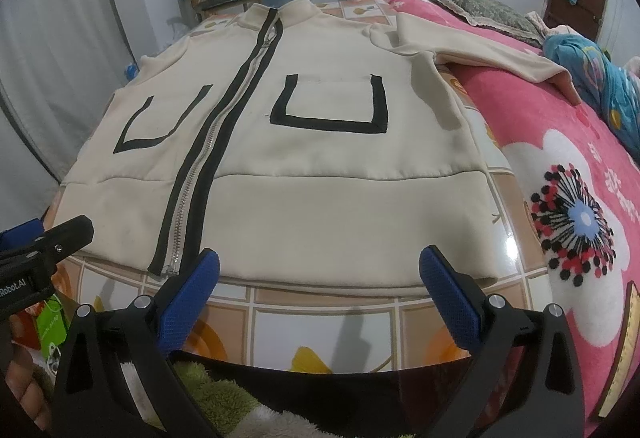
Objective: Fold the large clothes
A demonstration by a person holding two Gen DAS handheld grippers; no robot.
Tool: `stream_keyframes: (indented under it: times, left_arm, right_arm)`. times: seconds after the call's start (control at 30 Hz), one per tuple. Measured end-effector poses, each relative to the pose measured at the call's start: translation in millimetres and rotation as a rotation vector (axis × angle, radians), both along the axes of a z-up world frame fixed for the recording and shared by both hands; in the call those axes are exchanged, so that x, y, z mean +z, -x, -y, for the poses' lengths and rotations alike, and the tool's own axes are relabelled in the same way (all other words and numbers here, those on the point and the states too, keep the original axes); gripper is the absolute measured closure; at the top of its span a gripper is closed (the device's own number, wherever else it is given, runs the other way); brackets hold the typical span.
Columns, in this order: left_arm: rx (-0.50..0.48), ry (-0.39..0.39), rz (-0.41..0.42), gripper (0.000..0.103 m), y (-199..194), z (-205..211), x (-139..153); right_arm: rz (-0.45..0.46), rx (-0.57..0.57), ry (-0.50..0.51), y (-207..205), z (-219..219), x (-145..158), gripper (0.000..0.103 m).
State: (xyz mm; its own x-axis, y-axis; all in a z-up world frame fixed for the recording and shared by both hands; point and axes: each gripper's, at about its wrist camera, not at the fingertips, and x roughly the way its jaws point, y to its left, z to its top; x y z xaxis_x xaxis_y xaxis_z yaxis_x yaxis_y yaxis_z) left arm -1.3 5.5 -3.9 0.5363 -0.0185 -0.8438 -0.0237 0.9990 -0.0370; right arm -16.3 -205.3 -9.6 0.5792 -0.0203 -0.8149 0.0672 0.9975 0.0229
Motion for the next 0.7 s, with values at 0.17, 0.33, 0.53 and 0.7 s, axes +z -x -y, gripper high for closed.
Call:
stream_keyframes:
  times: [0.17,0.33,0.53,0.7]
  left_arm:
    - [0.000,0.004,-0.001,0.008,-0.3,-0.7,0.0]
    - [0.000,0.006,-0.001,0.008,-0.5,-1.2,0.0]
    - [0.001,0.007,0.000,0.008,-1.0,1.3,-0.5]
    - [0.003,0.010,-0.001,0.008,0.8,-4.1,0.0]
  right_arm:
    - [0.000,0.003,0.003,-0.4,-1.3,0.2,0.006]
    - [0.003,0.006,0.012,-0.3,-3.7,0.4,0.006]
    - [0.006,0.009,0.016,0.3,-5.3,1.7,0.006]
    - [0.008,0.014,0.018,0.8,-7.8,2.5,0.006]
